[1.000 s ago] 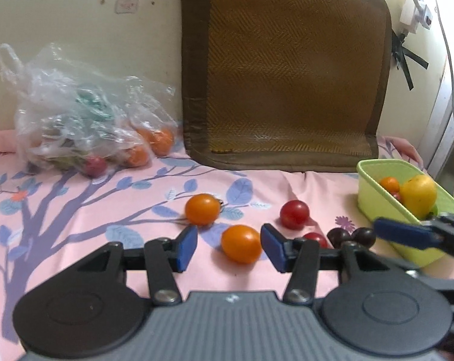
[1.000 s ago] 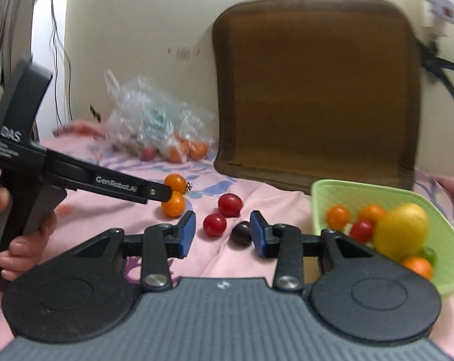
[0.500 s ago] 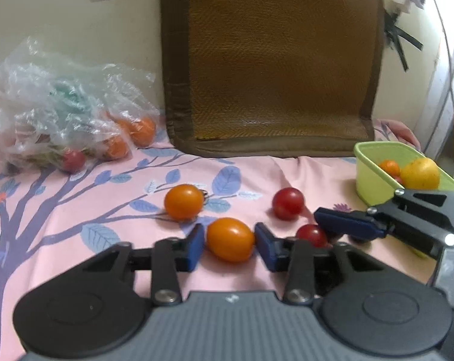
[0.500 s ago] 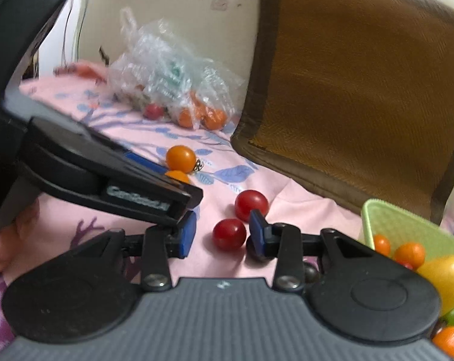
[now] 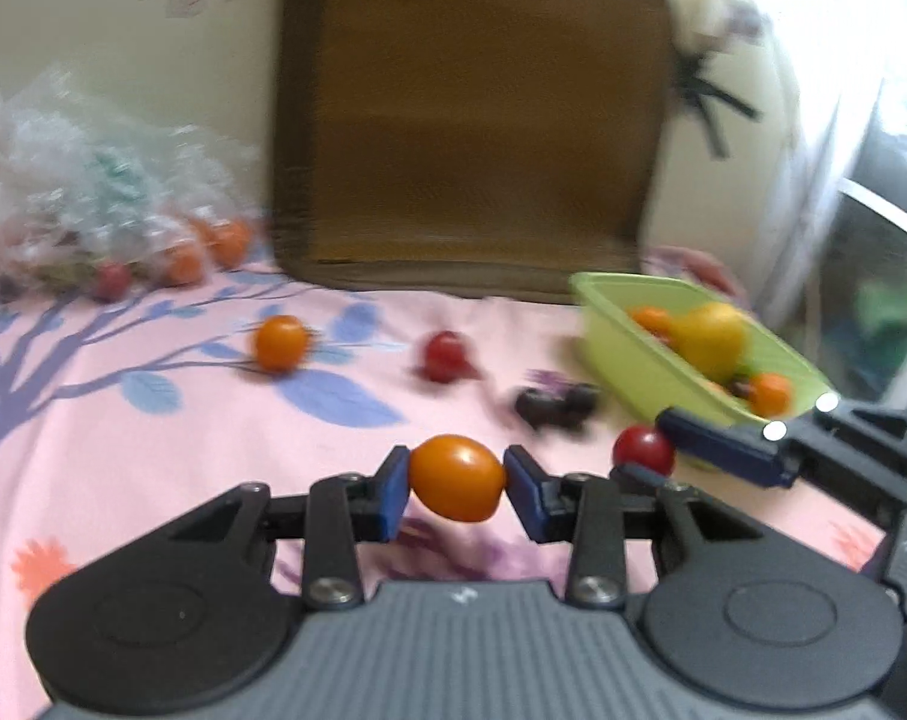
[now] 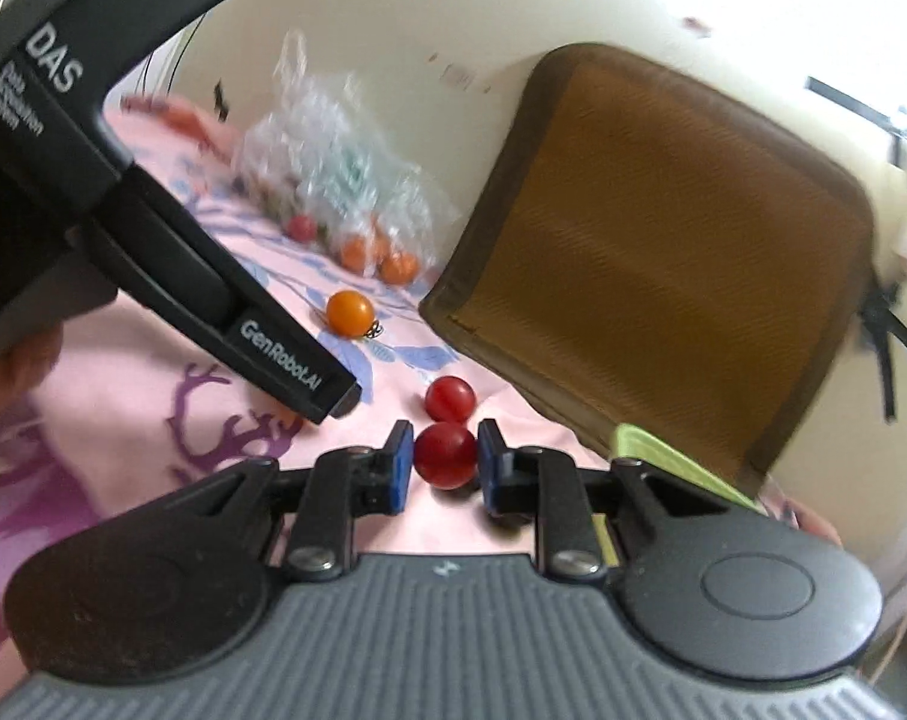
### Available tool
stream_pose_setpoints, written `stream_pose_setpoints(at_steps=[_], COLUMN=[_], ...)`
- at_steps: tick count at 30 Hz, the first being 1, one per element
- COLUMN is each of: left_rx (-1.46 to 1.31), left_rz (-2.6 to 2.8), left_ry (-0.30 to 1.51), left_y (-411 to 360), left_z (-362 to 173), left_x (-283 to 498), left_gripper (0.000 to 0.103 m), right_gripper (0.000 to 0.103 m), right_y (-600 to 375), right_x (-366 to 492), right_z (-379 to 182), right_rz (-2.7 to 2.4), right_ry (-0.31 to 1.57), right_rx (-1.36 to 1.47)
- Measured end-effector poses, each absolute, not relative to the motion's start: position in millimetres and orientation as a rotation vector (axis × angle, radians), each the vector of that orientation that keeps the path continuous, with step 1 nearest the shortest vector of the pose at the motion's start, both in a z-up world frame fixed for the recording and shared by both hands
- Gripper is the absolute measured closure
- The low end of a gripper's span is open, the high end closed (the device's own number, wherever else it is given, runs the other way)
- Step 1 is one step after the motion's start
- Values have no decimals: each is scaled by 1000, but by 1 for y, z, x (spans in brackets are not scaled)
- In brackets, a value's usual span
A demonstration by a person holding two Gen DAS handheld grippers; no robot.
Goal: Organize fruits
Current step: 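Grasp the orange cherry tomato with the left gripper while the right grasps a red cherry tomato, then carry both cherry tomatoes over the basket while both grippers open to drop them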
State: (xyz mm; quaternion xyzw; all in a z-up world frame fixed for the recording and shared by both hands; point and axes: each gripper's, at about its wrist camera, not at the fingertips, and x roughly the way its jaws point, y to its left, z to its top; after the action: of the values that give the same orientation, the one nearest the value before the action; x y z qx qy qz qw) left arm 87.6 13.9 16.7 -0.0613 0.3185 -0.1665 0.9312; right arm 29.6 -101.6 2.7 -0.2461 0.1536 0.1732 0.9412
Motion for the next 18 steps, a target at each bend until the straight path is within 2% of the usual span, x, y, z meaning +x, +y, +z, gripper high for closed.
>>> stream_pose_setpoints(at_steps=[10,18], left_rx=[-1,85], left_rz=[-508,-489], left_ry=[660,682], left_y=[-63,-89], left_z=[18,6], left_x=[51,38], left_gripper=[68,65], right_gripper=[78,76], right_y=[-182,-200], right_x=[-39,-54], right_z=[5,-7], right_rz=[250,231], right_ry=[453,507], right_rx=[-165,-101])
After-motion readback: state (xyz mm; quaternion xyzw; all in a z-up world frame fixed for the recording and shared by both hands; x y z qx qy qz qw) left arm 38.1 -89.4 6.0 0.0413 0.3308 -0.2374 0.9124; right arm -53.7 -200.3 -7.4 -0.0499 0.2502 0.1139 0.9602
